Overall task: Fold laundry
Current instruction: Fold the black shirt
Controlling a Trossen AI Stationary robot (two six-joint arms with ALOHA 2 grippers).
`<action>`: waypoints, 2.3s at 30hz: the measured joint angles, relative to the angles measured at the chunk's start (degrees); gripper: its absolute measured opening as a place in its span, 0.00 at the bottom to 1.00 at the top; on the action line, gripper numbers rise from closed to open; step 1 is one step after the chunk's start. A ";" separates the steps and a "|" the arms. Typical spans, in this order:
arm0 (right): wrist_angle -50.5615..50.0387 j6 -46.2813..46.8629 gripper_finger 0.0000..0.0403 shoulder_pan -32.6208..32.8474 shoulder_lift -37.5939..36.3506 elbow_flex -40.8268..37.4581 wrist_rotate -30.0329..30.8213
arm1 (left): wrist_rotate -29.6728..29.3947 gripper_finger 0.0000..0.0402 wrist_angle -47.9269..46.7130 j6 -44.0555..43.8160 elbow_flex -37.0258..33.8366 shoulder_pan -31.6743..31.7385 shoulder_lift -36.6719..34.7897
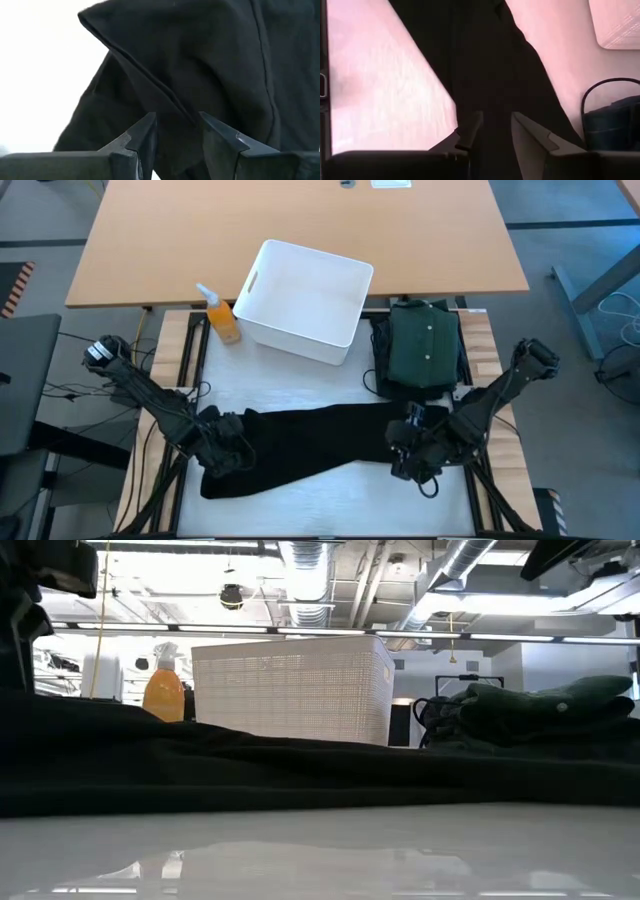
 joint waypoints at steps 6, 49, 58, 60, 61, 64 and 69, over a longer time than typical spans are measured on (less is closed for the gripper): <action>0.46 0.13 0.31 0.02 0.00 0.00 -0.20 | 1.74 0.32 0.76 -1.78 0.04 -0.28 0.22; -0.29 -0.01 0.31 0.37 0.00 0.00 -0.37 | -9.55 0.00 -34.45 37.42 21.00 23.98 9.81; -0.52 0.43 0.31 0.59 0.00 0.00 -0.39 | 0.59 0.00 -29.28 45.21 21.03 27.15 9.81; -0.37 0.63 0.31 0.98 0.00 0.00 -0.41 | 3.92 0.00 -28.00 45.11 21.03 24.77 9.84; -0.20 0.63 0.31 1.31 0.00 0.00 -0.43 | 5.55 0.00 -26.90 44.76 21.03 23.18 9.84; 0.10 0.91 0.31 2.39 0.00 0.00 -0.66 | 11.41 0.00 -20.22 43.20 21.03 17.44 9.84; 0.02 2.16 0.31 4.06 0.00 0.00 -0.81 | 17.14 0.00 -10.25 35.63 20.51 7.76 10.46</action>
